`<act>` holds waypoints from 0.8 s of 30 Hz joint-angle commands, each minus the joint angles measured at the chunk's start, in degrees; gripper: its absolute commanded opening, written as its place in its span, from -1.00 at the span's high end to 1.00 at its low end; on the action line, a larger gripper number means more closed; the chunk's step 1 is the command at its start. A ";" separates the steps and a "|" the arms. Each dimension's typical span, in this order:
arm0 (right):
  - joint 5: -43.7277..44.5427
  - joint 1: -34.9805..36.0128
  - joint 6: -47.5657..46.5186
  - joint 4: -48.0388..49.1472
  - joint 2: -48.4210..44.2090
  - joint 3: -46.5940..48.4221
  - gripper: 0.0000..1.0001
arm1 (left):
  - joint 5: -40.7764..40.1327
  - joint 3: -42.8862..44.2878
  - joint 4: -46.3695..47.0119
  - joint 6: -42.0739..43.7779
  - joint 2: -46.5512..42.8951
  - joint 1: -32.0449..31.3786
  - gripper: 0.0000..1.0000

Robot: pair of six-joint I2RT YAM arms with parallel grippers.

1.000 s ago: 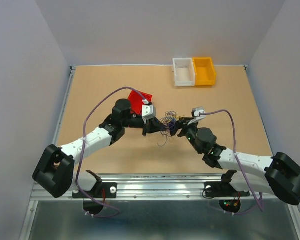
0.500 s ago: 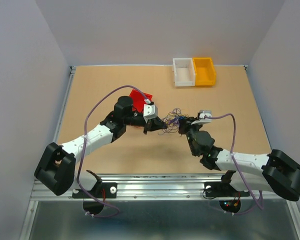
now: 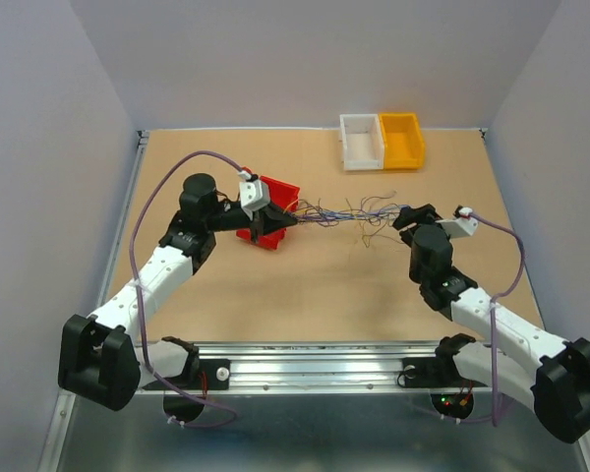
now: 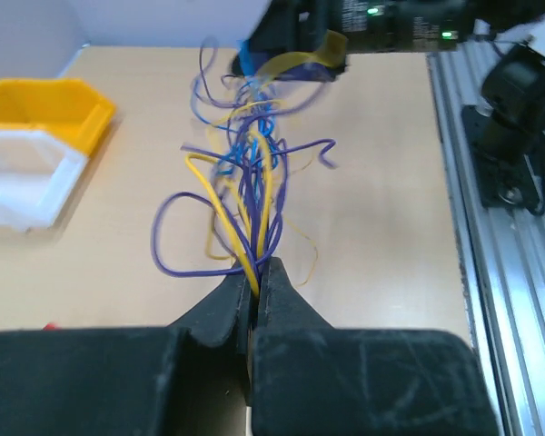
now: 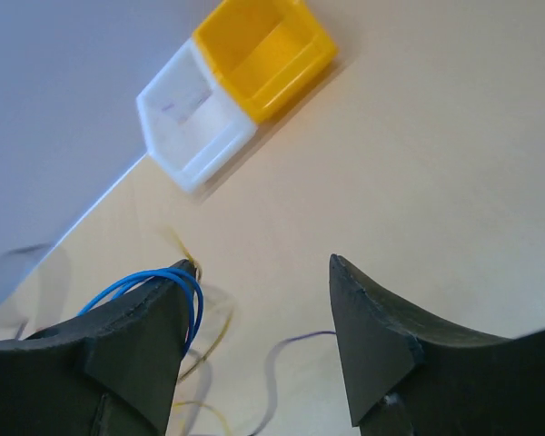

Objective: Untangle the cables

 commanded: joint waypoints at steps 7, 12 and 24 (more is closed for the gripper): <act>16.30 -3.90 5.56 -13.00 -3.81 -1.30 -0.32 | -8.95 -0.35 13.19 -16.11 3.03 9.27 0.88; 16.04 -3.90 5.56 -13.10 -9.00 -2.53 -0.31 | -6.43 -2.02 14.59 -13.92 1.10 8.75 0.57; -6.85 -3.90 -12.69 -4.17 -18.05 -4.54 -0.87 | -11.43 -3.78 8.01 -1.26 -2.33 -2.15 0.10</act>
